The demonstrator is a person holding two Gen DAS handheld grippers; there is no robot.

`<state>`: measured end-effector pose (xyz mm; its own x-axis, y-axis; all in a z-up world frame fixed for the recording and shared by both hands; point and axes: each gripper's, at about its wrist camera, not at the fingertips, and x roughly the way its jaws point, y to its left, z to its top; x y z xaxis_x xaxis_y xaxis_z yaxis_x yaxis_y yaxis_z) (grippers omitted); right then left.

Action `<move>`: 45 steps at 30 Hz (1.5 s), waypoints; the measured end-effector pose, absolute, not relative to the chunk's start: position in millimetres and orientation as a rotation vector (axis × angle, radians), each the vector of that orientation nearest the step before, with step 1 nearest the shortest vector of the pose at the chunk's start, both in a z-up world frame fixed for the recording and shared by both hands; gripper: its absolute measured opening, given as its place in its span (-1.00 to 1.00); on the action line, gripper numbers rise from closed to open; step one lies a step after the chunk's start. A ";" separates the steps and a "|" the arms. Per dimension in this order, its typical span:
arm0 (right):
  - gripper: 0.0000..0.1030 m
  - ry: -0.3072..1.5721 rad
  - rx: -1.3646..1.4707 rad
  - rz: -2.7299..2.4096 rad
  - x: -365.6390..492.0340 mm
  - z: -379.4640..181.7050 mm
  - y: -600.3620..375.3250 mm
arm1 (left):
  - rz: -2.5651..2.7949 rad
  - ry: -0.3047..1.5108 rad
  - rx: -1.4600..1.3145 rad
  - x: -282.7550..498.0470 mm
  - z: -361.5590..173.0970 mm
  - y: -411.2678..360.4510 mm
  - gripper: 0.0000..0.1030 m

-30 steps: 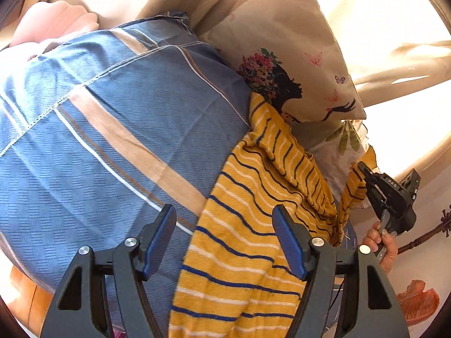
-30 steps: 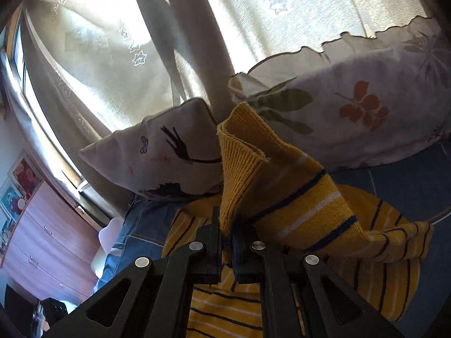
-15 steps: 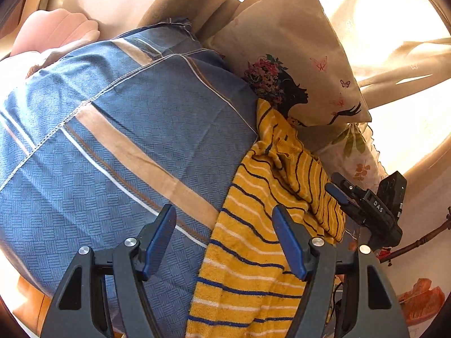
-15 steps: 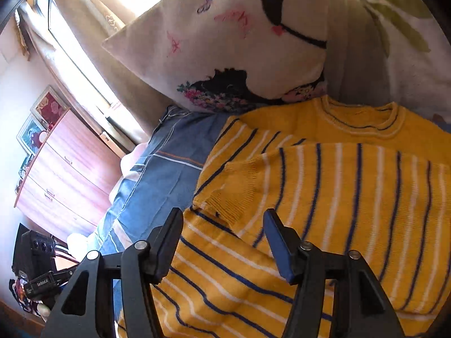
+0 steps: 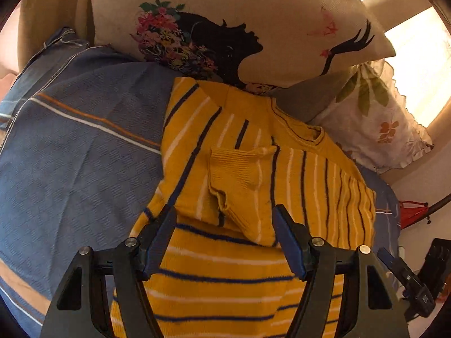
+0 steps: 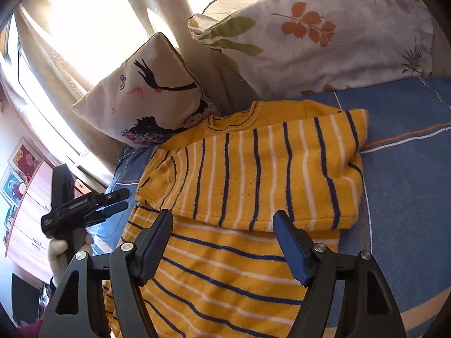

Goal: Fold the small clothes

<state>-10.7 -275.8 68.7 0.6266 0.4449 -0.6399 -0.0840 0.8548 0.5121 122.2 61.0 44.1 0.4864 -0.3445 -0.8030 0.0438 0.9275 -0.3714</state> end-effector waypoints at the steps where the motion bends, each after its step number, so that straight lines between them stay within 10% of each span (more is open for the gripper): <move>1: 0.52 0.843 0.469 0.317 -13.1 67.9 -279.2 | -0.220 1.049 -0.285 131.5 38.2 53.0 0.32; 3: 0.52 0.842 0.472 0.308 -14.1 65.5 -285.5 | -0.193 1.083 -0.197 143.5 27.5 40.4 -0.47; 18: 0.52 0.814 0.504 0.242 20.6 60.9 -324.1 | -0.031 1.068 -0.183 156.4 37.6 71.0 -0.95; 25: 0.56 0.970 0.538 0.278 73.7 19.5 -308.1 | -0.123 1.009 -0.265 134.9 55.5 81.8 -0.87; 30: 0.67 0.955 0.506 0.268 69.5 22.8 -300.7 | -0.129 0.977 -0.288 99.6 68.9 97.1 -0.11; 45: 0.68 1.017 0.615 0.360 -66.5 20.1 -308.3 | -0.250 1.064 -0.510 -24.5 27.2 156.8 0.32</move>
<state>-66.5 -308.3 20.1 0.4889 0.5487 -0.6782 0.0003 0.7773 0.6291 -24.5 156.8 27.2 0.4714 -0.4335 -0.7680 -0.0463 0.8575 -0.5124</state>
